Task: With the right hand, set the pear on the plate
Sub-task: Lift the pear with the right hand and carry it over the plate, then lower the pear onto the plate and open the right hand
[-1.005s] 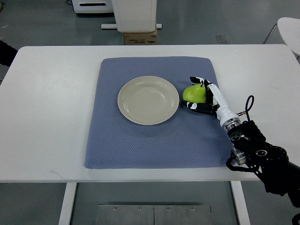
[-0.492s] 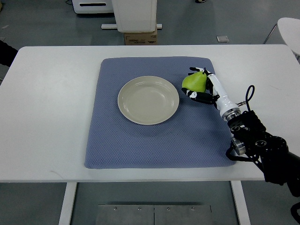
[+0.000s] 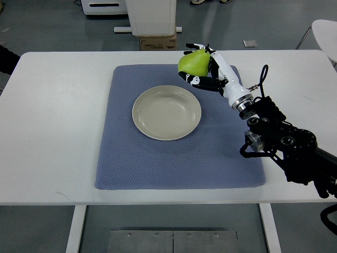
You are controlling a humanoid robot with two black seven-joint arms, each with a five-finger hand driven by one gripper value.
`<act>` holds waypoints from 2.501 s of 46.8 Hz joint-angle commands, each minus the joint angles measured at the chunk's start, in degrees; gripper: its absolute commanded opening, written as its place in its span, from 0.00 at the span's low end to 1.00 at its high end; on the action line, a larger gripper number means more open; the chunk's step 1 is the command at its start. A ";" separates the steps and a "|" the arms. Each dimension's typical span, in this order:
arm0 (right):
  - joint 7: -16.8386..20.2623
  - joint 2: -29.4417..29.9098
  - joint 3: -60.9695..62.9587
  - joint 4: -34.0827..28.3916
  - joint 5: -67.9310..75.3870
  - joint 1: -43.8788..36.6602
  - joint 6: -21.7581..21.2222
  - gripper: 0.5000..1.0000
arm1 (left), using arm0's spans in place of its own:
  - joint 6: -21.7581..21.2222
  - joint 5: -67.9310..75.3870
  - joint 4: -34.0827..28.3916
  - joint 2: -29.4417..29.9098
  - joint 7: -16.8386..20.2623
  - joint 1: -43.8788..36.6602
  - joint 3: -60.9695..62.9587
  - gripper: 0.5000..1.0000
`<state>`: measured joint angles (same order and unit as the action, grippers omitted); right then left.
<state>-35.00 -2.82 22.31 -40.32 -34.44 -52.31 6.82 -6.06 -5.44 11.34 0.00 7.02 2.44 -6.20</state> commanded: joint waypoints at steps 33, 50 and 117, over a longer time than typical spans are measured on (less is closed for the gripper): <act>0.00 2.82 -3.76 -0.11 -0.10 2.30 -9.99 0.00 | -0.01 -0.01 0.00 0.00 0.02 0.02 0.05 1.00; 0.00 2.82 -9.30 0.42 -0.54 3.36 -8.49 0.00 | -0.01 -0.01 0.00 0.00 0.02 0.02 0.05 1.00; 0.00 2.82 -4.04 3.93 0.17 4.06 -3.57 0.98 | -0.01 -0.01 0.00 0.00 0.02 0.02 0.05 1.00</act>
<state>-35.00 0.01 17.26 -37.11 -34.27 -48.34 3.26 -6.06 -5.45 11.34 0.00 7.02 2.47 -6.18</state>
